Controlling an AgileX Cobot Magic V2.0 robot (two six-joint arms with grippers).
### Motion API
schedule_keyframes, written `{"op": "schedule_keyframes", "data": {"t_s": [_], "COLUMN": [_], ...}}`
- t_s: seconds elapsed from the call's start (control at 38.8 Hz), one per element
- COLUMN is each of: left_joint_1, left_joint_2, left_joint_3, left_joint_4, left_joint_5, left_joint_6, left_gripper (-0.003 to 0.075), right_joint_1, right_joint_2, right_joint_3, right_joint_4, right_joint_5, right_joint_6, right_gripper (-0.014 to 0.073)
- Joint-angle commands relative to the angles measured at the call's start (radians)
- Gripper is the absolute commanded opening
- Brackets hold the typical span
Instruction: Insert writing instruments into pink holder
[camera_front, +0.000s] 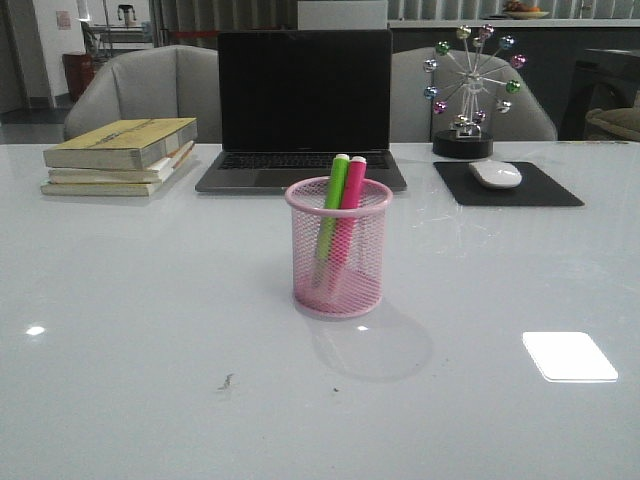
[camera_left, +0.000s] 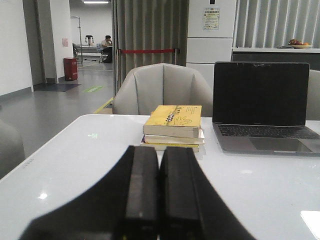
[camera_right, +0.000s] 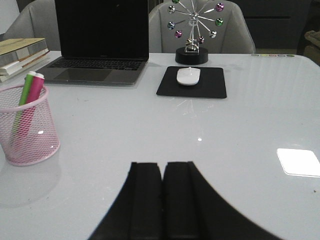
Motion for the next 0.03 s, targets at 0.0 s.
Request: {"op": "schedule_keyframes", "data": {"t_s": [0.0], "left_joint_1": [-0.001], "left_joint_2": [-0.023], "left_joint_3": [0.003], "left_joint_4": [-0.009], "left_joint_5": [-0.079], "left_joint_6": [-0.009], "left_gripper": [0.0092], "right_joint_1": [0.001], "right_joint_2": [-0.020], "right_joint_3": [0.001], "right_joint_4": [-0.011], "right_joint_5": [-0.082], "right_joint_6": [-0.002], "right_gripper": [0.0050]}}
